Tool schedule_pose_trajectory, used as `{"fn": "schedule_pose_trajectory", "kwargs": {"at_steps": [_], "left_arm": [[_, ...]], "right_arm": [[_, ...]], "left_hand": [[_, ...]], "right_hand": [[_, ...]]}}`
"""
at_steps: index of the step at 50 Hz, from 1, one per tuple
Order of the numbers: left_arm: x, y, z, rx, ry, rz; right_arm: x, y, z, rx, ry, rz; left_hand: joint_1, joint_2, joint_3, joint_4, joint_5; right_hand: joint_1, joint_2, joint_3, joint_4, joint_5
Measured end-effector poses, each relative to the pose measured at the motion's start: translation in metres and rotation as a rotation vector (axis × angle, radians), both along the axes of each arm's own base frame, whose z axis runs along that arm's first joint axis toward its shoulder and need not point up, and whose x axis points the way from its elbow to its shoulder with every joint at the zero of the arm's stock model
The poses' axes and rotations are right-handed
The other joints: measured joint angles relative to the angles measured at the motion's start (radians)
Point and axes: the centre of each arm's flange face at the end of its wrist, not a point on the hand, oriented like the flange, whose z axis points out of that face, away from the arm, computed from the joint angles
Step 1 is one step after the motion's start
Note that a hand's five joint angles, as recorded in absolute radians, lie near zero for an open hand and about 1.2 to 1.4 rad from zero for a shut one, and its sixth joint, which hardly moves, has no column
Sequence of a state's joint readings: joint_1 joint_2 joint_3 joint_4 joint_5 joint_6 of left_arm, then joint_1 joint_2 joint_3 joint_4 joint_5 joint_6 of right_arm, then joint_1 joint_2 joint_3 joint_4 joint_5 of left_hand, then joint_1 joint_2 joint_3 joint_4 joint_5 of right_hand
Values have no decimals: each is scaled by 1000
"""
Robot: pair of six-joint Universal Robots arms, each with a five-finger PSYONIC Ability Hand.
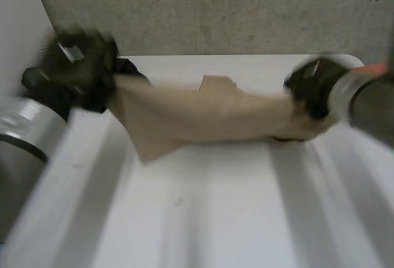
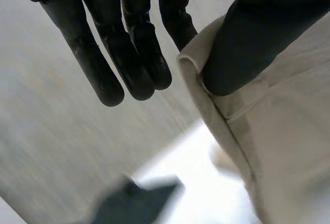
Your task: Fold the laundry.
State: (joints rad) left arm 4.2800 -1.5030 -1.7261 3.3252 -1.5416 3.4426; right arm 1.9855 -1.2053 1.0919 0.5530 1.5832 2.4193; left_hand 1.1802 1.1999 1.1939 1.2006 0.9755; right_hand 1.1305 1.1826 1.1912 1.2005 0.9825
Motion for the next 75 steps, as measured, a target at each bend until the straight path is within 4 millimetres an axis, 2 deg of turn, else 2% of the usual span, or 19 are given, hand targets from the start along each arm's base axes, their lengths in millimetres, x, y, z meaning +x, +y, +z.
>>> {"fn": "schedule_pose_trajectory", "kwargs": {"at_steps": [6, 9, 13, 17, 21, 23, 25, 31, 35, 40, 42, 43, 46, 53, 59, 62, 63, 66, 75], "left_arm": [[21, 23, 124, -443, 251, 27], [27, 25, 164, -570, 337, 34], [23, 4, 177, -589, 367, 48], [12, -31, 163, -528, 350, 65], [-10, -91, 108, -377, 284, 91], [-14, -101, 95, -349, 270, 95], [-26, -130, 54, -264, 226, 102], [-47, -178, -35, -141, 131, 106], [-57, -202, -71, -157, 104, 104], [-67, -231, -83, -263, 128, 106], [-71, -244, -78, -330, 155, 108], [-72, -248, -73, -359, 169, 109], [-76, -252, -64, -402, 192, 108], [-84, -233, -47, -388, 195, 87], [-79, -182, -38, -273, 141, 53], [-75, -139, -46, -158, 84, 19], [-75, -139, -46, -158, 84, 19], [-63, -85, -68, 15, -6, -17], [-30, -15, -120, 286, -149, -40]], "right_arm": [[-8, 29, 123, -393, -218, 25], [-11, 35, 155, -492, -294, 29], [-6, 25, 158, -497, -332, 28], [3, 6, 137, -433, -328, 23], [18, -24, 91, -307, -317, 5], [21, -31, 80, -284, -320, 1], [28, -47, 55, -241, -328, -10], [48, -96, -20, -207, -349, -39], [57, -126, -52, -277, -370, -74], [65, -161, -66, -449, -430, -127], [67, -172, -60, -540, -467, -146], [67, -176, -54, -583, -485, -152], [67, -177, -33, -651, -518, -156], [59, -157, 9, -637, -507, -140], [46, -121, 12, -435, -405, -90], [39, -98, -9, -251, -323, -66], [39, -98, -9, -251, -323, -66], [25, -72, -39, -44, -226, -65], [-4, -25, -92, 203, -86, -33]], "left_hand": [[0, 0, 0, 0, 0], [0, 0, 0, 0, 0], [0, 0, 0, 0, 0], [0, 0, 0, 0, 0], [0, 0, 0, 0, 0], [0, 0, 0, 0, 0], [0, 0, 0, 0, 0], [0, 0, 1, 0, 0], [0, 1, 1, 0, 0], [0, 1, 1, 0, 0], [-184, -170, -169, -173, -146], [-587, -543, -534, -525, -495], [-956, -910, -898, -910, -871], [-971, -966, -956, -973, -925], [-968, -965, -956, -973, -924], [-967, -963, -954, -970, -921], [-967, -963, -954, -970, -921], [-871, -899, -900, -901, -846], [-592, -628, -622, -628, -578]], "right_hand": [[0, 0, 0, 0, 0], [0, 0, 0, 0, 0], [0, 0, 0, 0, 0], [0, 0, 0, 0, 0], [0, 0, 1, 0, 14], [0, 0, 1, 0, 15], [0, 0, 1, 0, 17], [0, 0, 1, 0, 17], [-8, -8, -8, -9, 8], [-733, -751, -714, -714, -715], [-900, -948, -947, -951, -918], [-907, -967, -976, -978, -935], [-907, -968, -979, -983, -935], [-907, -968, -979, -983, -935], [-907, -968, -979, -985, -935], [-907, -968, -979, -985, -935], [-907, -968, -979, -985, -935], [-907, -968, -979, -985, -935], [-792, -836, -844, -855, -808]]}}
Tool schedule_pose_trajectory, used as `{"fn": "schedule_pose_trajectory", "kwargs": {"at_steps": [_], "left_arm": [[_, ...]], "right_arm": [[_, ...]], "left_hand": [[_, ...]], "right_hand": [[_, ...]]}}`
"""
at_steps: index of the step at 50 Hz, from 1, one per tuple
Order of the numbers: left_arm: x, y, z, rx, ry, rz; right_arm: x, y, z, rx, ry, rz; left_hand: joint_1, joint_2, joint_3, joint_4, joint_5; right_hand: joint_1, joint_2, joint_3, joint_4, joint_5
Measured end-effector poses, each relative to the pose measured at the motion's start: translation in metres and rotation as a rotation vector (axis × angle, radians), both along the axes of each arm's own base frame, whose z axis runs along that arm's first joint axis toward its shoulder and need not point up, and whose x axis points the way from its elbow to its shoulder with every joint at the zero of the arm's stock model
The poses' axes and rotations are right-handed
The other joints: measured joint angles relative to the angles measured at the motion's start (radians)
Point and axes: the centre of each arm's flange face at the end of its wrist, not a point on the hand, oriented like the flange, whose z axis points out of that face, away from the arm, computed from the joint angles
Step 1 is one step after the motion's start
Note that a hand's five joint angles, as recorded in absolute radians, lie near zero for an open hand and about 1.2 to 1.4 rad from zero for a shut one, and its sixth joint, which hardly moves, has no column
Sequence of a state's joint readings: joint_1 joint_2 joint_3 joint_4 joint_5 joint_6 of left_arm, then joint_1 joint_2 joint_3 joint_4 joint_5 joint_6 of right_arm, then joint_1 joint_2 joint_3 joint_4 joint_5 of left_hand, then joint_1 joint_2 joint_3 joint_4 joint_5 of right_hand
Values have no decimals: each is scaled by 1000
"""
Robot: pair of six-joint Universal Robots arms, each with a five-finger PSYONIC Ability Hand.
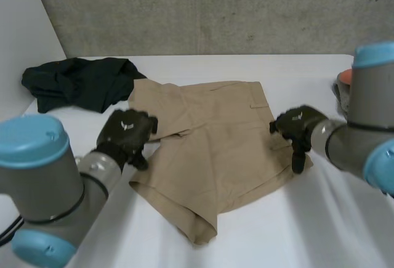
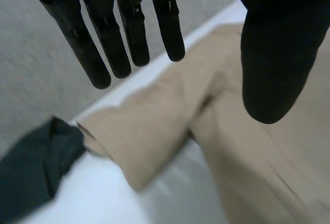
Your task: Fold the laundry.
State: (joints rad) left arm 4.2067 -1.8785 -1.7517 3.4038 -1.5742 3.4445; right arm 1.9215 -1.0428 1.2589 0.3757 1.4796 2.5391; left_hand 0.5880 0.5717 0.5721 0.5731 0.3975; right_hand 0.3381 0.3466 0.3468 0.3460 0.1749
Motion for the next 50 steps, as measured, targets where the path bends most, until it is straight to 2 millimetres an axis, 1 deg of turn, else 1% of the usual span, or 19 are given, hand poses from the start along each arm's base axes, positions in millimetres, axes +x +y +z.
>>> {"fn": "schedule_pose_trajectory", "kwargs": {"at_steps": [3, 8, 15, 21, 24, 25, 26, 27, 29, 33, 34, 38, 42, 43, 44, 45, 46, 47, 50], "left_arm": [[6, 8, -14, 37, -12, -16], [8, 6, -28, 55, -9, -37], [7, -3, -44, 81, -16, -43], [6, -9, -56, 97, -24, -37], [5, -14, -61, 96, -29, -30], [5, -16, -63, 92, -31, -28], [5, -17, -63, 89, -31, -27], [5, -21, -64, 76, -34, -23], [6, -31, -65, 36, -41, -11], [9, -48, -63, -40, -64, 19], [12, -59, -61, -89, -87, 46], [25, -88, -52, -199, -151, 132], [37, -101, -48, -232, -186, 178], [39, -101, -48, -231, -195, 183], [40, -99, -49, -222, -199, 179], [40, -96, -48, -213, -199, 170], [39, -93, -48, -206, -197, 161], [36, -84, -46, -189, -191, 138], [29, -60, -39, -151, -167, 74]], "right_arm": [[-8, 14, -19, 18, -3, 27], [-13, 27, -38, -4, -24, 48], [-22, 33, -58, -54, -43, 34], [-26, 33, -64, -61, -42, 19], [-27, 33, -65, -61, -41, 16], [-27, 33, -65, -61, -41, 15], [-27, 33, -65, -62, -41, 15], [-27, 33, -66, -63, -41, 15], [-27, 33, -66, -66, -42, 15], [-27, 34, -66, -71, -44, 15], [-27, 35, -65, -74, -45, 15], [-28, 38, -60, -88, -50, 17], [-28, 40, -57, -95, -55, 21], [-28, 41, -56, -96, -57, 23], [-28, 41, -56, -96, -59, 25], [-29, 41, -56, -97, -61, 26], [-29, 41, -55, -96, -61, 26], [-29, 41, -55, -96, -63, 26], [-30, 39, -55, -96, -65, 23]], "left_hand": [[20, 31, 29, 33, 33], [20, 31, 29, 33, 33], [19, 31, 29, 32, 33], [20, 32, 30, 33, 33], [79, 84, 84, 87, 86], [409, 380, 376, 379, 373], [409, 380, 376, 379, 373], [581, 564, 557, 561, 554], [588, 623, 616, 623, 592], [589, 624, 617, 624, 592], [589, 624, 617, 626, 592], [588, 624, 617, 626, 592], [588, 623, 617, 626, 592], [486, 510, 520, 523, 513], [272, 314, 314, 336, 333], [272, 314, 314, 336, 333], [41, 127, 130, 126, 126], [-107, -42, -32, -40, -39], [-117, -79, -75, -90, -92]], "right_hand": [[59, 32, 47, 49, 57], [59, 32, 47, 49, 60], [59, 32, 47, 49, 59], [59, 32, 47, 49, 59], [59, 32, 47, 49, 59], [59, 32, 47, 49, 59], [59, 32, 47, 49, 60], [59, 32, 47, 49, 60], [59, 32, 47, 49, 60], [59, 32, 47, 49, 60], [59, 32, 47, 49, 60], [59, 32, 47, 49, 60], [59, 32, 47, 49, 60], [59, 32, 47, 49, 60], [59, 32, 47, 49, 60], [59, 32, 47, 49, 59], [59, 32, 47, 49, 59], [59, 32, 47, 49, 59], [58, 32, 46, 48, 54]]}}
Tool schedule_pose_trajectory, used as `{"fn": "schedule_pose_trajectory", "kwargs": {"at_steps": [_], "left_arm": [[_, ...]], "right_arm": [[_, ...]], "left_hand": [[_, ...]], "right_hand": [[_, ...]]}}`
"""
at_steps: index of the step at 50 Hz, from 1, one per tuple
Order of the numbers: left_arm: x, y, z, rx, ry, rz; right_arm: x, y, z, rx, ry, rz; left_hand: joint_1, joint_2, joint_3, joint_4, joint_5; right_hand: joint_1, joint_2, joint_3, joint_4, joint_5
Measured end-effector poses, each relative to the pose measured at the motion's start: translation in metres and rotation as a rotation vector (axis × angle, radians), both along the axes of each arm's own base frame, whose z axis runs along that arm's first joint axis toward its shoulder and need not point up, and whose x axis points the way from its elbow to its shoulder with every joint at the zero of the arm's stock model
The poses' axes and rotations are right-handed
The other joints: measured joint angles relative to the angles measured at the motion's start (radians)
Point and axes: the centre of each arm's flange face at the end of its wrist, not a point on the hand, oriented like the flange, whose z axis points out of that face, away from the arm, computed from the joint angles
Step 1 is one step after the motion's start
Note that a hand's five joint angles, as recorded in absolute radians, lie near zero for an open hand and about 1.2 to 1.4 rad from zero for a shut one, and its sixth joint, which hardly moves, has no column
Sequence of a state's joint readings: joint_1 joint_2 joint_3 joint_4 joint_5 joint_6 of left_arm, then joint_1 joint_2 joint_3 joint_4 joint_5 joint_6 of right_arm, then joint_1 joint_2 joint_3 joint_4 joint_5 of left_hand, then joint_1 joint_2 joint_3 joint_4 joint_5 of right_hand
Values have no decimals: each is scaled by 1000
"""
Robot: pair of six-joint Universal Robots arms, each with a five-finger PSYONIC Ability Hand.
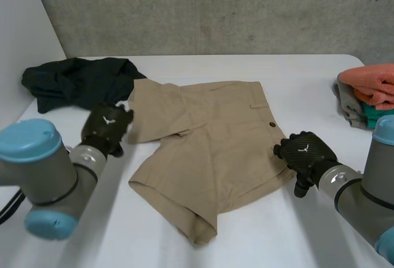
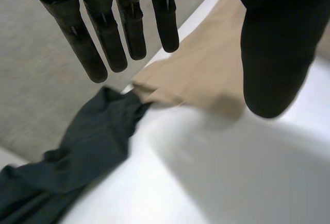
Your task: Fold the laundry.
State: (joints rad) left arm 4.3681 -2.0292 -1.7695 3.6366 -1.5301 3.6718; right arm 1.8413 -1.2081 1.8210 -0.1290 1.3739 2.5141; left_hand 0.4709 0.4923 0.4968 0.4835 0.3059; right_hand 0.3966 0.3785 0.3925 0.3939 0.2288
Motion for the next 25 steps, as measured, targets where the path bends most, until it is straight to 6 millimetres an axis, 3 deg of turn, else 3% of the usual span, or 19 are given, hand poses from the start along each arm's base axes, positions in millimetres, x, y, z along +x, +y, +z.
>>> {"fn": "schedule_pose_trajectory", "kwargs": {"at_steps": [1, 2, 6, 10, 17, 25], "left_arm": [[0, 0, 0, 0, 0, 0], [-4, 17, 3, 31, 13, -43], [-8, 44, 3, 84, 26, -112], [-8, 58, -2, 120, 25, -150], [-9, 56, -16, 153, 13, -157], [-14, 35, -33, 136, 16, -144]], "right_arm": [[0, 0, 0, 0, 0, 0], [-1, -1, 0, -1, -1, -2], [-1, -2, 0, -3, -2, -5], [-1, -2, 0, -4, -2, -5], [-1, -1, -1, -3, -3, -4], [-1, 0, -3, 0, -3, -5]], "left_hand": [[0, 0, 0, 0, 0], [0, -2, -2, -3, -4], [2, -2, -2, -3, -3], [3, -2, -2, -3, -1], [60, 35, 31, 49, 56], [365, 331, 325, 333, 328]], "right_hand": [[0, 0, 0, 0, 0], [-2, 0, -2, -1, -1], [-2, 0, -2, -1, -8], [-2, 0, -2, -1, -9], [-2, 0, -2, -1, -9], [-2, 0, -2, -1, -9]]}}
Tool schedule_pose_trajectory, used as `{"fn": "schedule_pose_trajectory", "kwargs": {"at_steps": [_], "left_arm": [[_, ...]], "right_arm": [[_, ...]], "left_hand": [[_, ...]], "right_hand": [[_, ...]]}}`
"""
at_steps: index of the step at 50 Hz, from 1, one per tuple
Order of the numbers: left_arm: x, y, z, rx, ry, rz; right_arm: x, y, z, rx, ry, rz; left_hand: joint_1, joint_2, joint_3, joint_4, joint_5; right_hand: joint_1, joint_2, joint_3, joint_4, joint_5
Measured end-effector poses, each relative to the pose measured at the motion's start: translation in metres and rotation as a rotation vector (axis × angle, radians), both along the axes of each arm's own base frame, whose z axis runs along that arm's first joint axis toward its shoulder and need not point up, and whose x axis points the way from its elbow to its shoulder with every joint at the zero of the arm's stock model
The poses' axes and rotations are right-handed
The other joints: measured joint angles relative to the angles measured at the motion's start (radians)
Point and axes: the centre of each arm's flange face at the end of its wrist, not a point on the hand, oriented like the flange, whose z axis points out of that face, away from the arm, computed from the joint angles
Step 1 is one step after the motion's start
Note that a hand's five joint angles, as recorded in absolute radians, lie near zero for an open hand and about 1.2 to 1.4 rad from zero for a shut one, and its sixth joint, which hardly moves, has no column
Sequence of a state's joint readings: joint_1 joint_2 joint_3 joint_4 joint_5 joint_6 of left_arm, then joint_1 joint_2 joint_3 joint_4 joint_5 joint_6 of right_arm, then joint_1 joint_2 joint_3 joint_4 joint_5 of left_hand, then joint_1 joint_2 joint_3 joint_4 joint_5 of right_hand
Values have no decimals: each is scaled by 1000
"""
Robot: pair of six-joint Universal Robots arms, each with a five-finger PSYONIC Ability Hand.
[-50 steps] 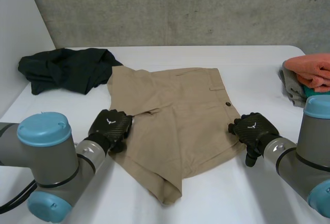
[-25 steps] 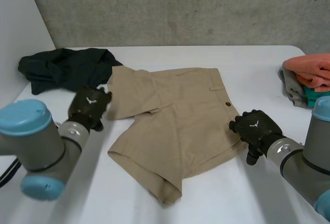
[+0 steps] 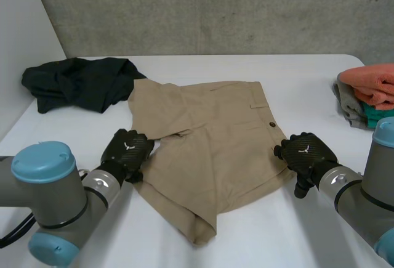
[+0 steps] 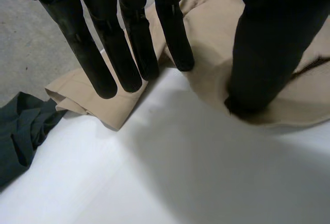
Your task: Fold the laundry.
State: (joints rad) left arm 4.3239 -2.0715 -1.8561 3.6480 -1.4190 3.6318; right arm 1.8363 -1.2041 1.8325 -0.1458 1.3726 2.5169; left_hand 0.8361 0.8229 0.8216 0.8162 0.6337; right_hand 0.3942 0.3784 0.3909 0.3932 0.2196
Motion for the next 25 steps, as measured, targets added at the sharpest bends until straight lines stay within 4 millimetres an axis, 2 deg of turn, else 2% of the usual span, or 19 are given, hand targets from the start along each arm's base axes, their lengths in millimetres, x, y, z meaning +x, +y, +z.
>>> {"fn": "schedule_pose_trajectory", "kwargs": {"at_steps": [4, 6, 12, 13, 16, 25], "left_arm": [[-2, -8, -2, -18, 9, 5], [-2, -15, -1, -37, 20, 16], [5, -39, 9, -105, 47, 69], [12, -51, 13, -134, 54, 101], [22, -68, 18, -166, 57, 149], [33, -100, 5, -176, 45, 204]], "right_arm": [[0, 0, 0, -3, 0, -2], [0, -1, -1, -5, 1, -3], [0, 0, -1, -5, 1, -2], [0, 1, -2, -4, 1, 0], [0, 2, -2, -1, 1, 4], [2, 4, -3, 0, -4, 16]], "left_hand": [[285, 270, 267, 276, 271], [331, 371, 366, 379, 347], [331, 372, 367, 383, 347], [331, 372, 368, 383, 347], [331, 372, 368, 383, 347], [331, 372, 368, 383, 347]], "right_hand": [[0, 0, 0, 0, 0], [0, 0, 0, 0, 0], [0, 0, 0, 0, 0], [0, 0, 0, 0, 0], [0, 0, 0, 0, 0], [0, 0, 0, 0, 0]]}}
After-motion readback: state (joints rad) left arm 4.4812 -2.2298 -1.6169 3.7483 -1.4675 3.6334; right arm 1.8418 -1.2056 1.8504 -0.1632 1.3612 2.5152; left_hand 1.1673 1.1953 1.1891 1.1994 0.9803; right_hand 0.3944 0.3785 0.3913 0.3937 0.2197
